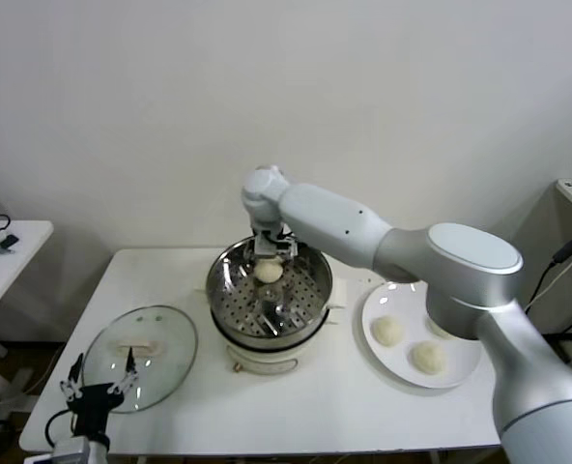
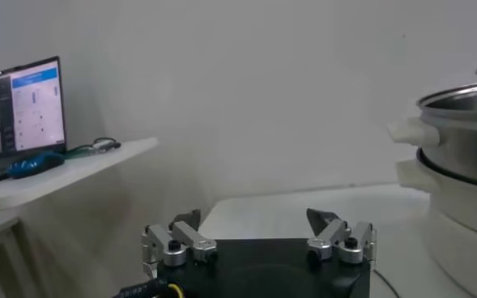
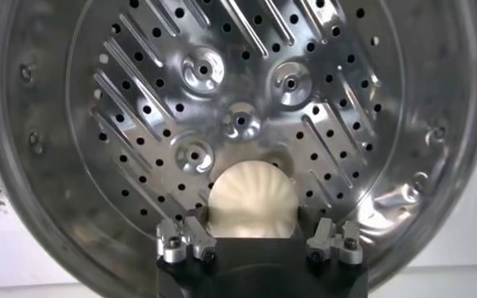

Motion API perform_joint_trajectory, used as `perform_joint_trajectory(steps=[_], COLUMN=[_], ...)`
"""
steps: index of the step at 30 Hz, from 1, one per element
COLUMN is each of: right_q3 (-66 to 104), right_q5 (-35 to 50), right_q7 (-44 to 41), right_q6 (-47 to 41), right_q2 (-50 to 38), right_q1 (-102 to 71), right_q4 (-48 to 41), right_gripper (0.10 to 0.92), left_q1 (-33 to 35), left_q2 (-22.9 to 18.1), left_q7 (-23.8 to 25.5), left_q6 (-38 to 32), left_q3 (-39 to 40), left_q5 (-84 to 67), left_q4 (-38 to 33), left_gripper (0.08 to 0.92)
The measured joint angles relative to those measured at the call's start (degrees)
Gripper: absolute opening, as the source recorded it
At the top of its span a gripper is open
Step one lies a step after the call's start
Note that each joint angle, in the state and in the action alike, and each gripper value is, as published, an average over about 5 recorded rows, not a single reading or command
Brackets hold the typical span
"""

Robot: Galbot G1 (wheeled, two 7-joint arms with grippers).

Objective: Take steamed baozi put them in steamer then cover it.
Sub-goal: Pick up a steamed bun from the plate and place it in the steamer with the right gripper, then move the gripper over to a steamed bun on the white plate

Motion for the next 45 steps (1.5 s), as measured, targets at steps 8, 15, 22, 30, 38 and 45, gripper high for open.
perform_joint_trajectory(steps=[8,15,22,30,38,45], right_q3=[0.9,1.1,-1.5,-10.7,-16.2,-16.1], right_q5=[-0.4,2.8,12.9,30.9,45.1,49.5], right_q7=[-0.4,-2.0,-3.1,1.4,4.1,4.2], right_q6=[0.5,-0.1,-4.7,-19.2,-35.8,-44.1], right_q2=[0.2,-1.7,-7.2,-19.9,-34.2,-44.5], right_q1=[0.0,2.2,7.1,15.6,18.4,13.7], right_q4=[-0.5,1.3,6.1,16.1,24.0,27.3], right_gripper=[0.822,0.823,0.823,0.823,0.823,0.823], left_q1=[0.2,0.3,0.9,1.7,2.2,2.0], left_q2=[0.0,0.0,0.0,0.2,0.2,0.3], left_q7=[0.0,-0.2,-0.4,-0.3,-0.1,-0.1], left_q6=[-0.2,-0.2,-0.2,-0.1,0.0,0.2], left_q3=[0.0,0.0,0.4,0.3,0.5,-0.2], left_q5=[0.1,0.1,0.2,-0.6,-1.1,-1.6], left_q4=[0.4,0.2,-0.6,-1.7,-2.8,-3.2], left_gripper=[0.823,0.823,0.823,0.823,0.823,0.823])
